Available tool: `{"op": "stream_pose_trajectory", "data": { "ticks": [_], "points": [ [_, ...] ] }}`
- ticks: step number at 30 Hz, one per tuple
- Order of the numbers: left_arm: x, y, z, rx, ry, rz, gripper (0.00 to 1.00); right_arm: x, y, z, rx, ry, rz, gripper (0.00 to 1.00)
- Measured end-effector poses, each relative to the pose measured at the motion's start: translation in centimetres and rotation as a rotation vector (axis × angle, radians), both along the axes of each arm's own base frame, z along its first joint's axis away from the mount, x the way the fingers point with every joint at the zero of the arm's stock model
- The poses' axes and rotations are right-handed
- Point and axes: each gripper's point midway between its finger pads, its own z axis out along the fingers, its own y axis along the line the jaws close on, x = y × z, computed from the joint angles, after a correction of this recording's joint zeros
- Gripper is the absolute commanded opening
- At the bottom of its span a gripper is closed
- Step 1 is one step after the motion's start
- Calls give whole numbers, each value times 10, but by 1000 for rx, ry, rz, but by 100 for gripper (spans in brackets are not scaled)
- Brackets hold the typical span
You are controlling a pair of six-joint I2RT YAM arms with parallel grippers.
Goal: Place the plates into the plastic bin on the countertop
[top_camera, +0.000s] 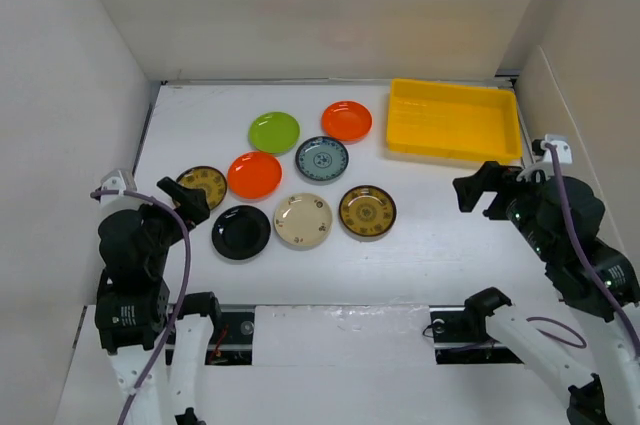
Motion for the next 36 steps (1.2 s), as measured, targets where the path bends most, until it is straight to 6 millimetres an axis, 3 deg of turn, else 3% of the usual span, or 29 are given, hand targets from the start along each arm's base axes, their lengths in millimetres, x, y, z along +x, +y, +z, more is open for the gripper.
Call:
{"op": "stream_pose_trajectory", "data": {
  "ticks": [9,14,20,26,36],
  "points": [
    [0,2,-30,-2,66,12,100,-1,13,-70,43,152,20,100],
    [-1,1,-30,-3,56,8,100,7,31,-102,131,221,31,100],
    [-2,1,-29,-2,44,6,100,15,43,-181,166,373,2,100],
    [-2,1,-28,-2,42,6,100,27,60,-242,209,450,19,88],
    [-1,0,-29,-4,49,3,100,66,89,-301,212,561,52,72]
  ]
}}
